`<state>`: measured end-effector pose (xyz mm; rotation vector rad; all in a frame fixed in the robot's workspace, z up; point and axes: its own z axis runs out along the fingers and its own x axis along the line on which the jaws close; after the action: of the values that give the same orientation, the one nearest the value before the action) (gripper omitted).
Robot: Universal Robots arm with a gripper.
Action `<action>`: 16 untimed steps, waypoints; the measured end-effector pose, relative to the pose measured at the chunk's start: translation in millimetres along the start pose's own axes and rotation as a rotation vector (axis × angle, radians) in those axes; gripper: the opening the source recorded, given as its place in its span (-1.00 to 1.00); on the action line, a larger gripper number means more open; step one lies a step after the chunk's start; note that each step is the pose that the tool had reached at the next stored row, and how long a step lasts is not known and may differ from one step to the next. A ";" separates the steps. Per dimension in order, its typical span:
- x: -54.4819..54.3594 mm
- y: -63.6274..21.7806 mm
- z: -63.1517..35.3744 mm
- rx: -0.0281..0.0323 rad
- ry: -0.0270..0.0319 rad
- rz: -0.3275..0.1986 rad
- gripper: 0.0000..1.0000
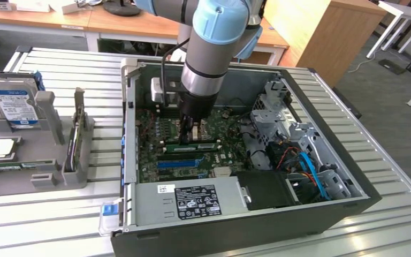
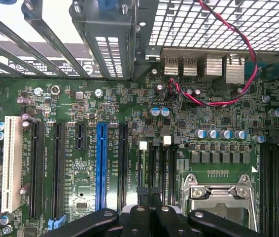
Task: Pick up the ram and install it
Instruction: 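Press down the ram until it locks into place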
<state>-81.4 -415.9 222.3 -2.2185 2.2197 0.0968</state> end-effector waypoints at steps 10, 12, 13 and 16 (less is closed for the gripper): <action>-0.4 -0.1 -1.4 0.0020 -0.0022 0.000 -0.79; -0.3 0.3 -6.4 0.0004 -0.0003 0.000 -0.79; -0.5 0.4 -8.8 0.0006 -0.0006 0.000 -0.79; -0.8 0.7 -16.8 0.0005 -0.0004 0.000 -0.79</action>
<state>-81.5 -415.9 239.2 -2.2181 2.2193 0.0967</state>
